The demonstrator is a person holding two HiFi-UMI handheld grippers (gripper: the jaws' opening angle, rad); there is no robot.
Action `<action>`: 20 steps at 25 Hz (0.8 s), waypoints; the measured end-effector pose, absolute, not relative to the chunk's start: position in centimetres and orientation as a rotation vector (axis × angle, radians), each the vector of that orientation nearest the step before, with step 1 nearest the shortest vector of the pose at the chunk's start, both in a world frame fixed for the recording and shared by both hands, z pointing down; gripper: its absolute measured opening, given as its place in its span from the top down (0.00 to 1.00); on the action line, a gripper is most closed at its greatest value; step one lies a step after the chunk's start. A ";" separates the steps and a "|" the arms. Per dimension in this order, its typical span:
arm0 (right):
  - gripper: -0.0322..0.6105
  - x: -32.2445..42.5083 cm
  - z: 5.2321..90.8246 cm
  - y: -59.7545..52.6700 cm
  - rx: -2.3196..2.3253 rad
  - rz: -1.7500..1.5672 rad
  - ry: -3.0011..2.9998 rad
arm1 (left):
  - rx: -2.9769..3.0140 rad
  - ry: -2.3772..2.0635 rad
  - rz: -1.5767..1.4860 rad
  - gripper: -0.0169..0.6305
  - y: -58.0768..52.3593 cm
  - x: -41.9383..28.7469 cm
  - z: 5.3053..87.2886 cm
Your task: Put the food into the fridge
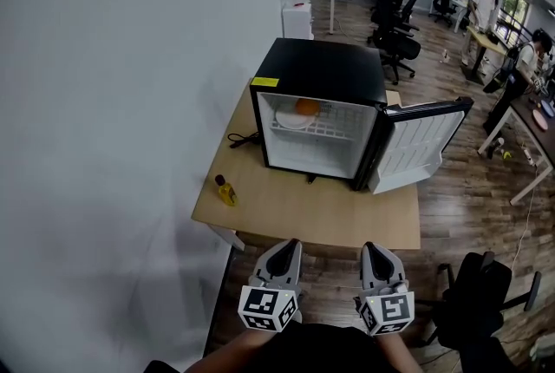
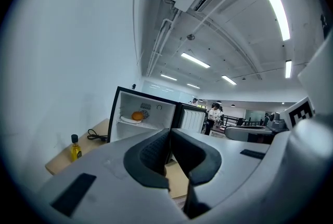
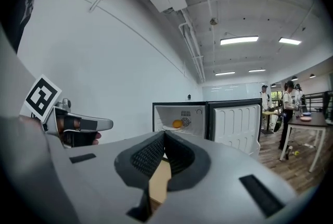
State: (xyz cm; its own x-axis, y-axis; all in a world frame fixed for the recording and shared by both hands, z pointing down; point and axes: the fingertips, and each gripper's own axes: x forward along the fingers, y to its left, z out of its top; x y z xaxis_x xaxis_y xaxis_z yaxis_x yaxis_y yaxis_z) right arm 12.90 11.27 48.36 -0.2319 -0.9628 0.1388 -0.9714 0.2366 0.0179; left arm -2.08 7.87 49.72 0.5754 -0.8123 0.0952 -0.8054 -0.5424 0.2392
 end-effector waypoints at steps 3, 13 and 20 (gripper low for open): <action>0.86 13.0 47.7 11.3 1.870 0.093 -2.366 | 2.555 -1.340 -0.048 0.94 7.8 -1.9 49.2; 0.86 12.6 48.6 11.5 1.848 0.064 -2.359 | 2.561 -1.335 -0.072 0.94 7.7 -1.7 49.0; 0.86 11.1 48.5 11.5 1.836 0.075 -2.382 | 2.557 -1.342 -0.053 0.94 7.6 -2.2 49.4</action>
State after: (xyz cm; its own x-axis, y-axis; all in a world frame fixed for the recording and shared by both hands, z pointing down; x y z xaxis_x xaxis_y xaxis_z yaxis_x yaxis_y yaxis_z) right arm 11.10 11.55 48.51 -0.2495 -0.9589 0.1350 -0.9655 0.2571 0.0416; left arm -2.22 7.61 49.45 0.5745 -0.8141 0.0846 -0.8049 -0.5431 0.2390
